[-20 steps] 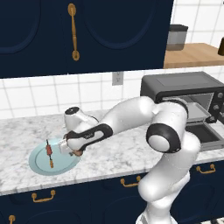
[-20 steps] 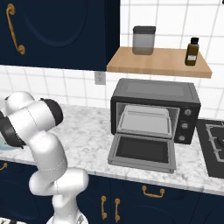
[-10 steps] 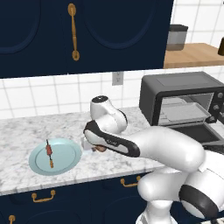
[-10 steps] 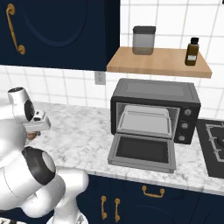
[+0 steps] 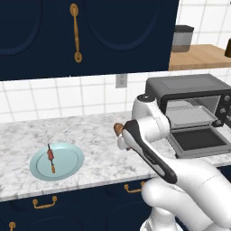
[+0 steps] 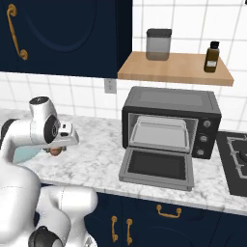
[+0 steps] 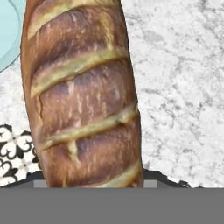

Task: Pick up the kebab skewer and baguette bread, and place them inside the toaster oven. Close the toaster oven door and start by setting the timer.

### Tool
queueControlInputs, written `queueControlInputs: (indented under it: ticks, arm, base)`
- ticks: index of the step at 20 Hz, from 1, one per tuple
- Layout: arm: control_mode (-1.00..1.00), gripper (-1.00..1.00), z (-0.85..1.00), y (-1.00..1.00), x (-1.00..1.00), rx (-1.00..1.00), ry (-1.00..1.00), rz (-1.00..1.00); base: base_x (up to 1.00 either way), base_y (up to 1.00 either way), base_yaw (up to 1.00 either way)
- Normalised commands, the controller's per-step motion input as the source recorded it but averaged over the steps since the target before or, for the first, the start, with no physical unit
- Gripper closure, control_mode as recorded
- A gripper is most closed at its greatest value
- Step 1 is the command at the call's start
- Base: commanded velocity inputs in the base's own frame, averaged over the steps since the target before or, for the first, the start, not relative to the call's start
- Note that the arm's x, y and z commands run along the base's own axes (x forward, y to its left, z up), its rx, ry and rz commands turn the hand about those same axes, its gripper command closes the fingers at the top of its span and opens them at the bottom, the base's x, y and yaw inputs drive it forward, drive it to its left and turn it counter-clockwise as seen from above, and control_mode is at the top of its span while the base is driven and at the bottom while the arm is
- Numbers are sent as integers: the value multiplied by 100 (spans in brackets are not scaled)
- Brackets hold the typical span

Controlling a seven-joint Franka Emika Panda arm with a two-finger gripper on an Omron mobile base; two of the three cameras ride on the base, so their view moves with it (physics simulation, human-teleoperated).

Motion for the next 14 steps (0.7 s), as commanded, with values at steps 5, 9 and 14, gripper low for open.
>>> queueControlInputs:
  ticks: [5,9,14]
  arm:
    - [-100,100,34,-100,19,0,4,-9]
    - [-100,100,12,-100,7,-2,1,-11]
    - [-100,100,0,-100,35,-6,3,-17]
  base:
    - [0,0,0]
    - [0,0,0]
    - [0,0,0]
